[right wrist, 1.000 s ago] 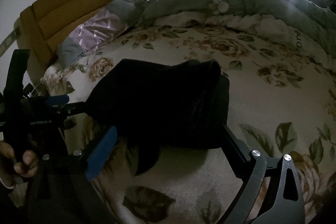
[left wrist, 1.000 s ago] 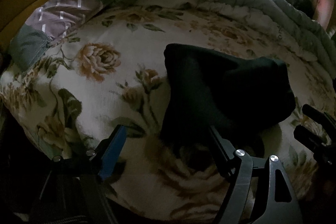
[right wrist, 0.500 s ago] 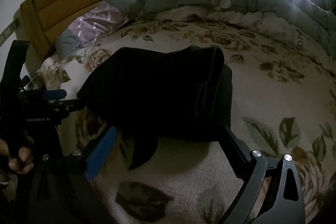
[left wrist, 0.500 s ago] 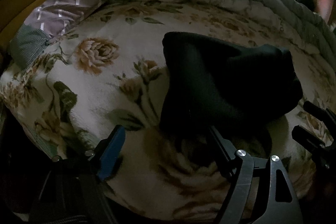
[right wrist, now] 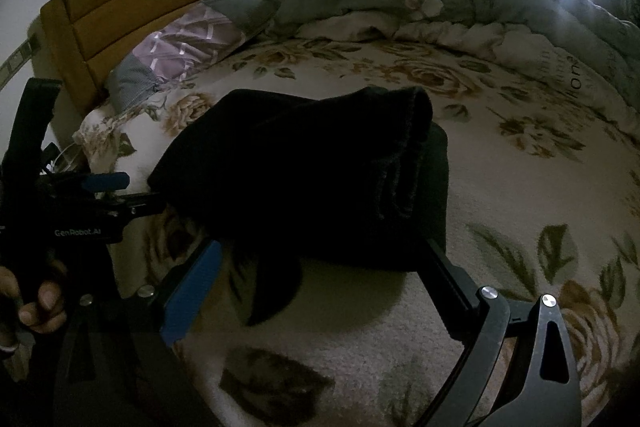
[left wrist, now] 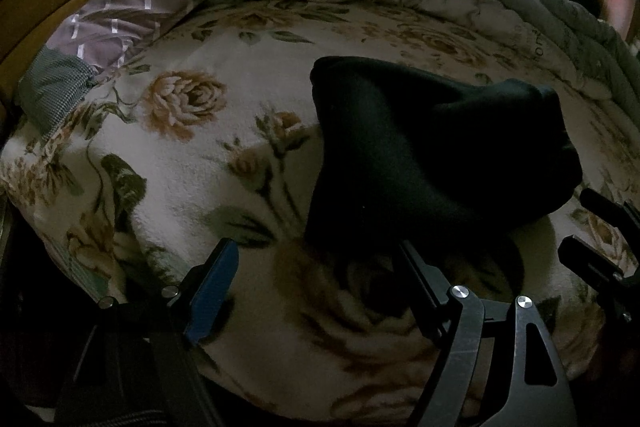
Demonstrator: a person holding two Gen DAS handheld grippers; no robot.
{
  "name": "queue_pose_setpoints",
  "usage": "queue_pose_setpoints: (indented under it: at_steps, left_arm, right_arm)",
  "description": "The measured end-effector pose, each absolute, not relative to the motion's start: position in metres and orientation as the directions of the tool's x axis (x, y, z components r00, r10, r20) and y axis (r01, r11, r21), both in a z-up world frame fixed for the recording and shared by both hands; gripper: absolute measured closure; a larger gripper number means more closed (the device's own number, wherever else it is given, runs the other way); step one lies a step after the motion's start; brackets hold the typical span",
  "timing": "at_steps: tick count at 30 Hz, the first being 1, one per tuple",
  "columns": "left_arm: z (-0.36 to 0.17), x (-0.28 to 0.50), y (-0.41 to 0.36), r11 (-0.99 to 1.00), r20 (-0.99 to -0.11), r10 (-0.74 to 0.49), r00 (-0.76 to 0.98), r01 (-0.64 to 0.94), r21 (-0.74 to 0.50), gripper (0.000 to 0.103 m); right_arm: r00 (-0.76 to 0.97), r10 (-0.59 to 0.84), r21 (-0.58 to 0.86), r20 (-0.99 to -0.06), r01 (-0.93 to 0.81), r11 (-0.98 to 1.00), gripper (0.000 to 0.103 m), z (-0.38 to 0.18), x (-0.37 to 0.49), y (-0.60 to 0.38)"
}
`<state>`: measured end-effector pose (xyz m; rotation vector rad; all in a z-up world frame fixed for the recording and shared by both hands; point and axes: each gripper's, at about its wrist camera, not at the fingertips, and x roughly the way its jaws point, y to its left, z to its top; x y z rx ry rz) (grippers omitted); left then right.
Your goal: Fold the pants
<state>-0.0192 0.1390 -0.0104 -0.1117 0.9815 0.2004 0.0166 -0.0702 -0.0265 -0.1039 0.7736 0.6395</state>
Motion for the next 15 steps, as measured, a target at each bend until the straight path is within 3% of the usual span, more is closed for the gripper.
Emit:
queue_pose_setpoints:
  at_steps: [15]
  left_arm:
    - [-0.009,-0.0178,0.1429,0.976,-0.831,0.128,0.541,-0.218,0.008,0.023]
  right_arm:
    - [0.539,0.499,0.137,-0.678,-0.575,0.807,0.006,-0.0235,0.0164,-0.0645]
